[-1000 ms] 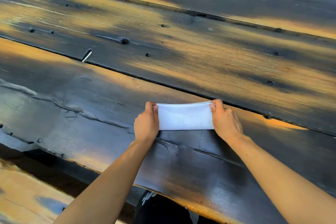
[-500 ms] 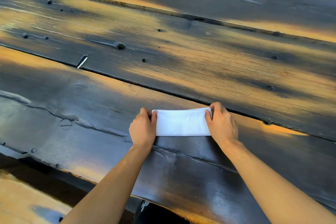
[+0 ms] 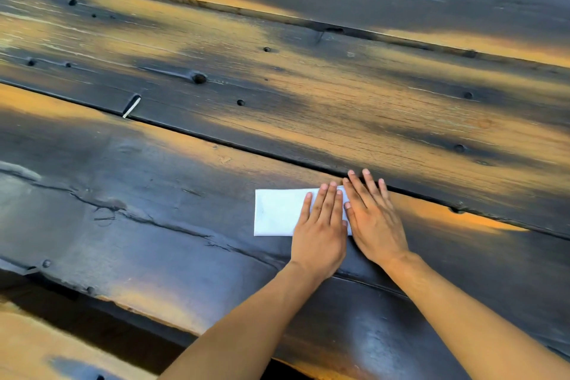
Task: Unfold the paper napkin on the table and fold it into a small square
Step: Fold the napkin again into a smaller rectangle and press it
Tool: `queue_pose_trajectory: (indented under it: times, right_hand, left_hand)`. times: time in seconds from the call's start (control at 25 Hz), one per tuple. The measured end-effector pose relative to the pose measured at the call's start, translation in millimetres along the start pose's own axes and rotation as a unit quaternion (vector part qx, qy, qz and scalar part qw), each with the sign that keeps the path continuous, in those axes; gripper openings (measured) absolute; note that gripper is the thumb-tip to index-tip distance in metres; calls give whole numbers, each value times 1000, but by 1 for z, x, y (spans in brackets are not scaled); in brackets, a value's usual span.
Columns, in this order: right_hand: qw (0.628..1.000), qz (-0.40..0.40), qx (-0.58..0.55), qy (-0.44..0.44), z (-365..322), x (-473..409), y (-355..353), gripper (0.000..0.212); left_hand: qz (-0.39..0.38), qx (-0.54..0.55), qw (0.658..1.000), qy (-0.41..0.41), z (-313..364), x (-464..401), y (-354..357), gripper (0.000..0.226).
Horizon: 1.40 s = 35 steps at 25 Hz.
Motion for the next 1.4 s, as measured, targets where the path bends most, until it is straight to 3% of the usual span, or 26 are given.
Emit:
queue_pose_trajectory:
  times: [0.16,0.64,0.76,0.84,0.92,1.0,1.16,1.4]
  right_hand:
    - [999,-17,11,31,4,4,5,59]
    - [995,-23,35,90,3,19,13,63]
    - [993,-13,25,113,-1,21,18,63]
    - [993,-14,14,120,-1,20,18,63]
    - [993,-13,12,113,0,21,19,62]
    - [994,-9,14,107,2,21,19,62]
    - [994,-13,18,110,4,22,18,63]
    - [993,-22,33,115,2,21,18,63]
  left_hand:
    - [-24,-42,999,7,-16,1,6,68]
    - [-78,-99,989,-78,-131,30,0,82]
    - [-12,-75,993,-87,-107,13,-21,74]
    - [12,-42,999,-3,-59,0,-27,70]
    - [10,-28,998,53,-16,-7,-20,65]
    - [-15,-12,999,42,-8,-14,-10,63]
    - [-37,-70,996,38,-45,-2,4,65]
    - [-57,-64,995,-56,-126,19,7,74]
Point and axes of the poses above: each hand's wrist, its own x-axis away from the middle knuckle, its own y-axis out of the palm, z = x × y, the point moved 6 cm from there along -x, towards the middle knuckle, and after that the axes turned 14 degrees about -x, right-handed, at the moved point
